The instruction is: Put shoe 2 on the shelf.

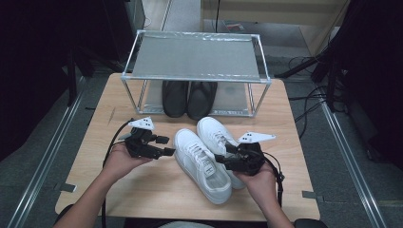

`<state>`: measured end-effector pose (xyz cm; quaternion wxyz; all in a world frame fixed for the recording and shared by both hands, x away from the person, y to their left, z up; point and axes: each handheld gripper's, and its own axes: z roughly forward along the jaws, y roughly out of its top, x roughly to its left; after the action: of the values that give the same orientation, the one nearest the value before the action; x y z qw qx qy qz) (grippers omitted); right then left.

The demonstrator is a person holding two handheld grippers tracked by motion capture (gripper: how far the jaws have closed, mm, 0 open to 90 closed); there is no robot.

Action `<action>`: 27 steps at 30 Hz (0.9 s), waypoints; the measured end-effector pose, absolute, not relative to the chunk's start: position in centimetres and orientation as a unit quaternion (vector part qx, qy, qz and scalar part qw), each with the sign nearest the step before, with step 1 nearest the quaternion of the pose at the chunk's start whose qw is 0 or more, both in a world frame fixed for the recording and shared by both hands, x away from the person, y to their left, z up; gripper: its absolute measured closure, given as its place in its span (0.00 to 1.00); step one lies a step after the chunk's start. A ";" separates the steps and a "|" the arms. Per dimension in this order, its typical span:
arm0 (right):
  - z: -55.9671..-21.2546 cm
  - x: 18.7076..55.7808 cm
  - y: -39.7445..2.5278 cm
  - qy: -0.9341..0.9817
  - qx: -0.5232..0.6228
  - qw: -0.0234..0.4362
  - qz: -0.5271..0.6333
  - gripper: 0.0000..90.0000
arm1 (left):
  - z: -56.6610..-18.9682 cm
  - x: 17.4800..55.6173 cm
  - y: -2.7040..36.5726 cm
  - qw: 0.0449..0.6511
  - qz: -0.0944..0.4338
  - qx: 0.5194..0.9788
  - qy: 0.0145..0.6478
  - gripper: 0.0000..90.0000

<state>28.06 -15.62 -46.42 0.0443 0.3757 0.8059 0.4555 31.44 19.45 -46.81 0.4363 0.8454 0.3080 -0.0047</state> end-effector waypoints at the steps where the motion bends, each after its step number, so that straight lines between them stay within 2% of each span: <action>1: -46.4 28.0 -15.5 0.806 0.376 0.043 0.455 0.46 | -46.8 31.5 19.5 0.438 -0.007 0.844 0.309 0.45; 5: -46.9 27.7 -14.8 0.818 0.370 0.038 0.439 0.42 | -46.7 31.8 19.7 0.445 -0.011 0.840 0.311 0.45; 9: -47.1 27.3 -13.9 0.823 0.369 0.057 0.427 0.41 | -46.7 32.1 19.9 0.450 -0.011 0.836 0.315 0.45; 13: -47.5 27.3 -13.2 0.831 0.368 0.092 0.408 0.48 | -46.7 32.4 20.0 0.453 -0.015 0.833 0.318 0.45; 17: -47.7 27.2 -13.0 0.831 0.370 0.107 0.403 0.50 | -46.7 32.6 19.9 0.449 -0.015 0.835 0.317 0.45; 27: -47.9 27.3 -12.8 0.832 0.376 0.106 0.394 0.61 | -46.6 33.1 19.9 0.453 -0.008 0.831 0.321 0.45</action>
<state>27.27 -12.76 -47.94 0.1059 0.3762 0.8317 0.3943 33.08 19.93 -46.61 0.4533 0.8315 0.3212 -0.0080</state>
